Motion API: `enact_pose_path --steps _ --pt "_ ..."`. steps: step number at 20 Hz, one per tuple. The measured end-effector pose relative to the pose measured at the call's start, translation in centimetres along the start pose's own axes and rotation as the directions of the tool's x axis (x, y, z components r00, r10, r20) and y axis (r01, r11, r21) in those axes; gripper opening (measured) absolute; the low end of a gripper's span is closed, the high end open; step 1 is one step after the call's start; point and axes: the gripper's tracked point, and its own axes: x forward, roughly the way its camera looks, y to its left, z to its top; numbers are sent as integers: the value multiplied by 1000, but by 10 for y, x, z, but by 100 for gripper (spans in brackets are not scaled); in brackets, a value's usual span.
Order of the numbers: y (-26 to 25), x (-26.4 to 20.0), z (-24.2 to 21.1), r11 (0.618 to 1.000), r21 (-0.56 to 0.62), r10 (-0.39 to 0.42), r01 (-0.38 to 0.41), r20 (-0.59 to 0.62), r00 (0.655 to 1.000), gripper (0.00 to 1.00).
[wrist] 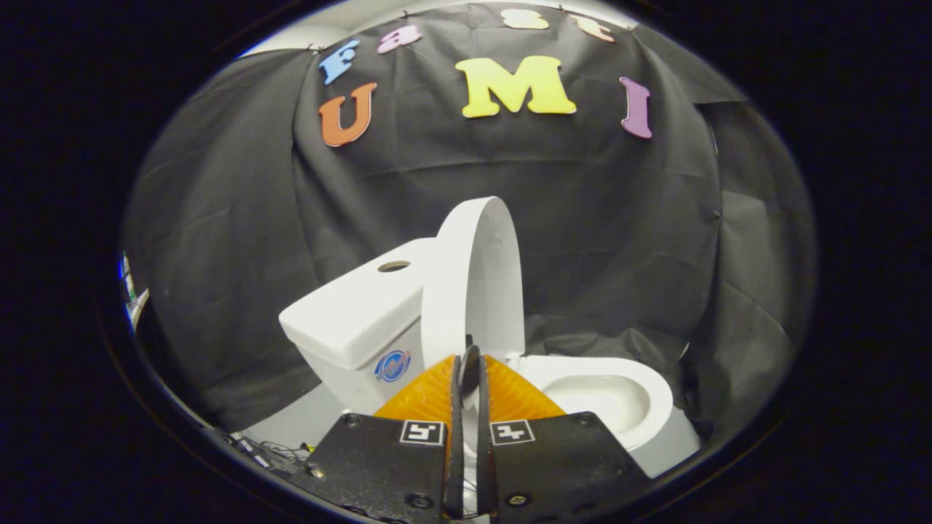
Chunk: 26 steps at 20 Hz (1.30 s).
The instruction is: Open the toilet lid.
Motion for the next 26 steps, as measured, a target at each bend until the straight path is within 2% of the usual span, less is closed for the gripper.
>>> enact_pose_path --steps 11,17,26 --pt "24 6 -1 998 -53 21 -21 -8 1000 10" --pt "36 8 -3 995 -79 60 -61 -22 998 10" --pt "44 11 -3 991 -119 50 -52 -23 998 11"
